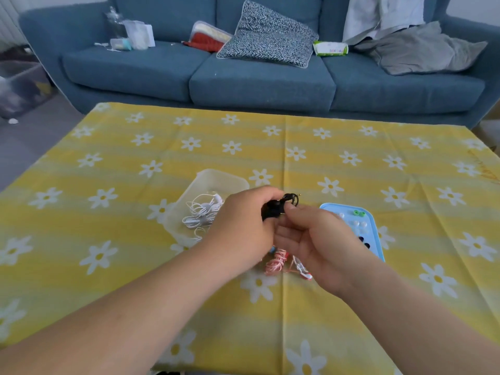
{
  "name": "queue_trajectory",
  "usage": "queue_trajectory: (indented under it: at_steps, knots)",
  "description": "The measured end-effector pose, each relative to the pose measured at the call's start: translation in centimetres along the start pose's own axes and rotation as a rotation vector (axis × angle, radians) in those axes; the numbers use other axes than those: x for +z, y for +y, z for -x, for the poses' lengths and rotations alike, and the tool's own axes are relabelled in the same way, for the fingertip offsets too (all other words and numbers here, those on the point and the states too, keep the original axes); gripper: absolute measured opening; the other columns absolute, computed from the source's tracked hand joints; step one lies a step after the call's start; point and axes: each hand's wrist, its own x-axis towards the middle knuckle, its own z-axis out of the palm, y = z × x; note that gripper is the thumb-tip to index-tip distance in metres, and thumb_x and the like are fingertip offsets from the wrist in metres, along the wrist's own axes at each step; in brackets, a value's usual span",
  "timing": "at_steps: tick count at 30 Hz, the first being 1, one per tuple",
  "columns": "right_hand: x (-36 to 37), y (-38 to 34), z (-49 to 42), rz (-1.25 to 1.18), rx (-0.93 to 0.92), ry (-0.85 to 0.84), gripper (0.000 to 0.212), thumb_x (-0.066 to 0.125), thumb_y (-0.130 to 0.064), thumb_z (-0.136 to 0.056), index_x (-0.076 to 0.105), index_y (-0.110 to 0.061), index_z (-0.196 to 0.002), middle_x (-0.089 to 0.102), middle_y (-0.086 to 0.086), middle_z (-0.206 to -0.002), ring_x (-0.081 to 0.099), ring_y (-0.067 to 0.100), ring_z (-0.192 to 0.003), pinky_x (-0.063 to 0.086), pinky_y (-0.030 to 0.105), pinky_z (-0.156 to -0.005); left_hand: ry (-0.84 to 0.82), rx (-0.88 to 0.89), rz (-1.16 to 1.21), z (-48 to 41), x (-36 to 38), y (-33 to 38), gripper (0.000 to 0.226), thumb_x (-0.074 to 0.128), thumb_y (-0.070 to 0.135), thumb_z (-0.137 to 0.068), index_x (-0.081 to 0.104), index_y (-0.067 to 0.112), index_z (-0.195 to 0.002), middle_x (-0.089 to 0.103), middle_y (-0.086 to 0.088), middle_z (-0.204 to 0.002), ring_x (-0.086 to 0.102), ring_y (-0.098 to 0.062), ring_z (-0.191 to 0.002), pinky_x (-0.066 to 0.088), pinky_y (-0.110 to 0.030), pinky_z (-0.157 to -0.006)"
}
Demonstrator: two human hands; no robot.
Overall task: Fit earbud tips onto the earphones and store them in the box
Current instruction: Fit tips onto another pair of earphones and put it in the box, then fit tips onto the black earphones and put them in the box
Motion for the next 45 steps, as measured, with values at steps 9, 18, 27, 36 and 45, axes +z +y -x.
queue_trajectory:
  at_steps: [9, 18, 27, 36, 45]
  knots:
    - [5.9, 1.8, -2.0, 0.324, -0.062, 0.11, 0.017, 0.062, -0.013, -0.097, 0.075, -0.017, -0.108, 0.075, 0.013, -0.111, 0.076, 0.024, -0.094, 0.061, 0.045, -0.085, 0.225, -0.193, -0.21, -2.8, -6.3, -7.0, 0.023, 0.069, 0.011, -0.086, 0.073, 0.026, -0.104, 0.067, 0.011, -0.085, 0.064, -0.017, -0.08, 0.043, -0.024, -0.064]
    - [5.8, 2.2, -3.6, 0.313, -0.096, 0.148, 0.017, 0.058, -0.01, -0.098, 0.072, -0.015, -0.108, 0.078, 0.011, -0.093, 0.074, 0.021, -0.078, 0.06, 0.038, -0.073, 0.134, -0.263, -0.157, -6.0, -4.1, -9.0, 0.041, 0.071, 0.019, -0.088, 0.066, 0.023, -0.129, 0.066, 0.002, -0.119, 0.064, -0.019, -0.108, 0.047, -0.025, -0.089]
    - [4.0, 1.4, -3.4, 0.386, -0.093, 0.139, 0.017, 0.057, -0.009, -0.099, 0.069, -0.01, -0.111, 0.074, 0.013, -0.088, 0.07, 0.021, -0.071, 0.056, 0.035, -0.066, 0.146, 0.077, -0.432, -3.9, -4.7, -5.3, 0.018, 0.061, 0.02, -0.093, 0.069, 0.022, -0.109, 0.065, 0.004, -0.108, 0.061, -0.022, -0.098, 0.052, -0.036, -0.082]
    - [1.4, 1.8, -1.2, 0.901, -0.109, 0.14, 0.017, 0.06, -0.02, -0.092, 0.073, -0.016, -0.082, 0.075, 0.017, -0.085, 0.069, 0.029, -0.065, 0.051, 0.037, -0.059, -0.237, 0.074, -0.763, 1.1, -1.5, -4.0, 0.028, 0.069, 0.024, -0.089, 0.046, 0.018, -0.104, 0.057, -0.006, -0.089, 0.064, -0.032, -0.086, 0.047, -0.038, -0.063]
    - [-0.9, 1.7, 0.1, 1.038, -0.02, 0.052, 0.022, 0.052, -0.01, -0.096, 0.073, -0.014, -0.093, 0.075, 0.015, -0.08, 0.064, 0.015, -0.063, 0.056, 0.034, -0.061, -0.213, 0.101, -0.737, 1.8, -1.7, -3.2, 0.015, 0.058, 0.02, -0.084, 0.045, 0.02, -0.091, 0.043, 0.005, -0.074, 0.054, -0.03, -0.078, 0.034, -0.032, -0.052]
